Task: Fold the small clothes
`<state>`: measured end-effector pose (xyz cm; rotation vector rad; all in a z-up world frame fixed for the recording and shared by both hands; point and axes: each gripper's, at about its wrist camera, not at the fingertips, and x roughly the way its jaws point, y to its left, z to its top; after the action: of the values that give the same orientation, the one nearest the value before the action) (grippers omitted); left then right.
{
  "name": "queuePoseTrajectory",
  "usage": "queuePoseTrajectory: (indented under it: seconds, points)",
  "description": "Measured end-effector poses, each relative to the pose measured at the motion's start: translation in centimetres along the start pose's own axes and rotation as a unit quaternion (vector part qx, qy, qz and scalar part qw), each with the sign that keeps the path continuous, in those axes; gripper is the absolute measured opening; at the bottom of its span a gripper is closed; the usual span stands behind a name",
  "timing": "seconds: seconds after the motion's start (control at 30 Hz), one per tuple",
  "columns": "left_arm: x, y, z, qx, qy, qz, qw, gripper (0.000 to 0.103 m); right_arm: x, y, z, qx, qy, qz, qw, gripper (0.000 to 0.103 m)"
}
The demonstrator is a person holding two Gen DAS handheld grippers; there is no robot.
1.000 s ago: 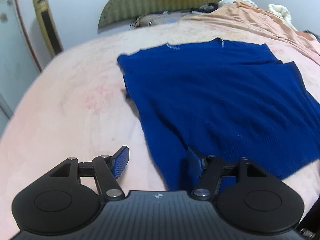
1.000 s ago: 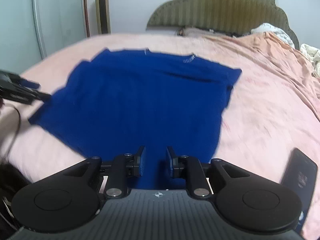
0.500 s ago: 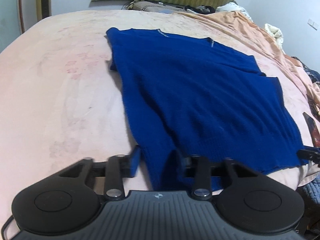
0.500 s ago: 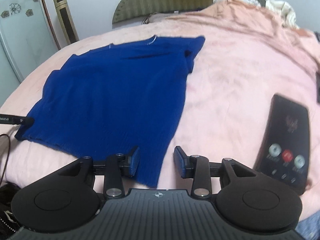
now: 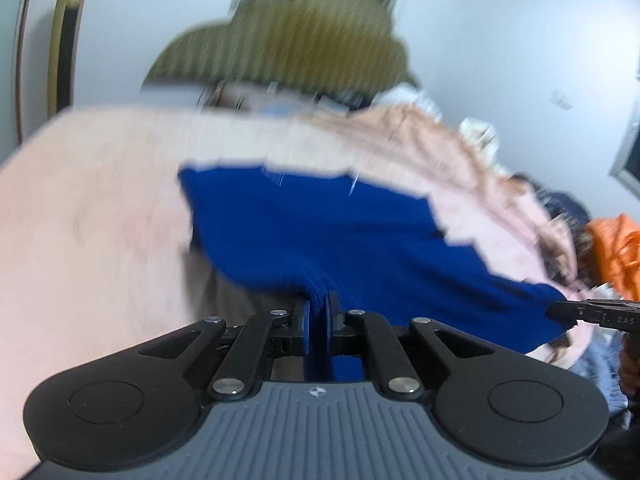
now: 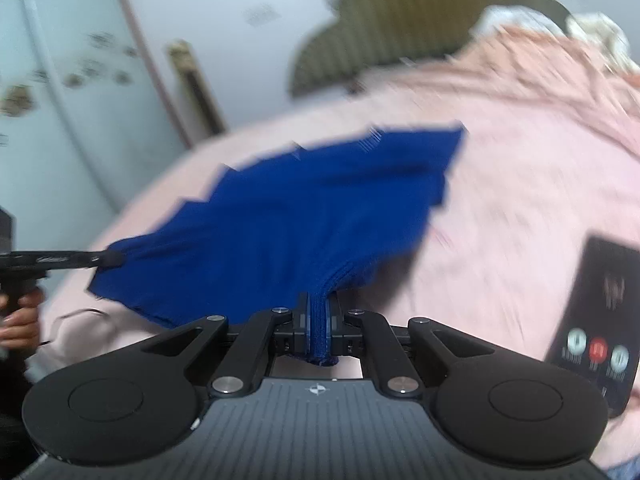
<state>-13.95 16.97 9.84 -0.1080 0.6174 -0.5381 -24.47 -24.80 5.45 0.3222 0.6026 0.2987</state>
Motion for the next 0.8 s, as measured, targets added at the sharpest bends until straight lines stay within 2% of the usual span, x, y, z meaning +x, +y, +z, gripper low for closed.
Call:
queuePoseTrajectory:
  seconds: [0.17,0.23,0.3,0.37,0.47,0.53,0.7,0.8]
  points:
    - [-5.4,-0.9,0.9,0.031,-0.046,-0.032,0.9979,0.006,-5.4,1.8,1.2,-0.059,-0.031,0.049,0.997,0.010]
    - [-6.1,-1.2,0.7,0.041,-0.048,-0.039,0.9972,0.005,-6.7,2.1,1.4,-0.078,-0.034,0.057,0.995,0.010]
    - [-5.5,-1.0,0.6,0.038,-0.033,-0.032,0.9982,0.005,-7.3,1.9,1.4,-0.086,-0.030,0.060,0.994,0.009]
    - [-3.7,-0.3,0.7,0.025,-0.010,-0.014,0.9995,0.005,-6.6,1.0,1.6,-0.068,-0.020,0.052,0.996,0.009]
    - [-1.9,0.6,0.8,0.006,0.008,-0.010,0.9999,0.003,-5.0,0.1,2.0,-0.044,-0.007,0.047,0.998,0.009]
    - [-1.1,0.7,1.0,0.003,0.009,0.002,1.0000,0.001,-3.7,-0.3,2.5,-0.034,0.000,0.049,0.998,0.009]
    - [-1.2,1.4,2.6,-0.010,-0.015,-0.001,0.9998,0.000,-2.7,-0.7,3.5,-0.027,0.003,0.047,0.999,0.009]
    - [-0.2,1.9,3.4,-0.018,0.000,-0.002,0.9998,0.001,-1.9,-1.4,4.5,-0.014,-0.001,0.045,0.999,0.009]
